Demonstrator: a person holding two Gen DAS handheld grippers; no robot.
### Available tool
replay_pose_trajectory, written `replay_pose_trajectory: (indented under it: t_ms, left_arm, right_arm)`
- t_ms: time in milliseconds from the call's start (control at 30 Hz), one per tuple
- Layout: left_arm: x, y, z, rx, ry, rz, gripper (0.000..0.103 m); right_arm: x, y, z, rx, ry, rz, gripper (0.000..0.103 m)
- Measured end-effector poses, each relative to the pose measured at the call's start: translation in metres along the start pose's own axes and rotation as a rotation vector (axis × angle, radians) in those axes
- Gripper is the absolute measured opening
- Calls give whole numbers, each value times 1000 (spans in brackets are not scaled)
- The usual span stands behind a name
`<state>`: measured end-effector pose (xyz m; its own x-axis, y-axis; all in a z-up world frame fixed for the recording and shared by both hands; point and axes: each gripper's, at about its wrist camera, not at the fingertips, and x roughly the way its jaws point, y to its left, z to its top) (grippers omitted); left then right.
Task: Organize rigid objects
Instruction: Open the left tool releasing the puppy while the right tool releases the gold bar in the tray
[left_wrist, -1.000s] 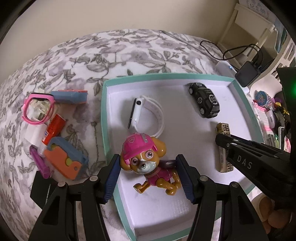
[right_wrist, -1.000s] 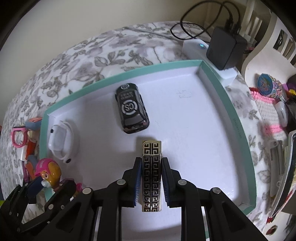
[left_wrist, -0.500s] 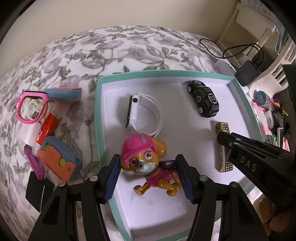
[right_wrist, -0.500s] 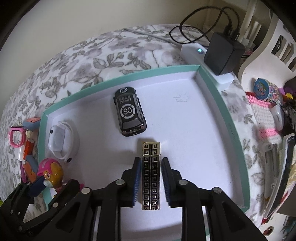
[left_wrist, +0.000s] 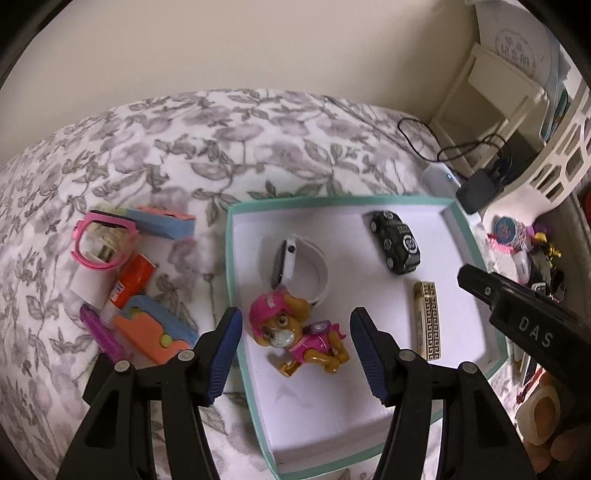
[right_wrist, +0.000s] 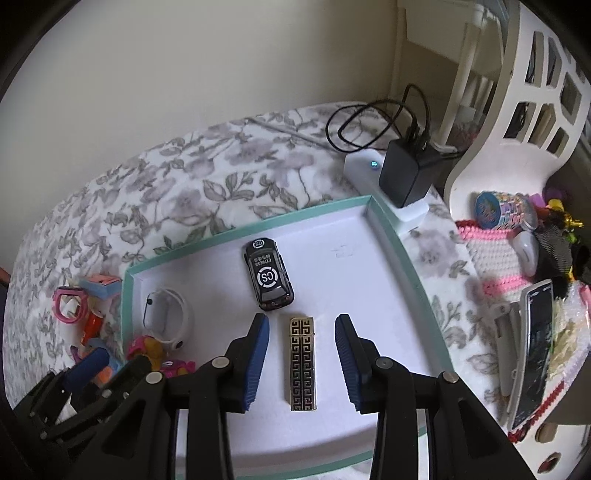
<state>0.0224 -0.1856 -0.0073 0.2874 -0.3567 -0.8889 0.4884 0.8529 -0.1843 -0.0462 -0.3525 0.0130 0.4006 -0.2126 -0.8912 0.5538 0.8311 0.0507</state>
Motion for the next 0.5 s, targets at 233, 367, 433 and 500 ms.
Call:
replay_pose_trajectory:
  t_ms: [233,367,433,500]
  left_arm:
    - [-7,26,4,-70,-20,28,73]
    - [-9,47,6,-122,-28,70,79]
    - [-10,58,7,-144,-39,103,82]
    - [-11,67,7,-158,-46,128,83]
  right_arm:
    - [4,4,-4,-20,9,-16,41]
    - [16,10,-9,-46,38,-28,48]
    - [21,13,-12,-57,47,-36,66]
    - [24,16,-14,-65,44,-39,70]
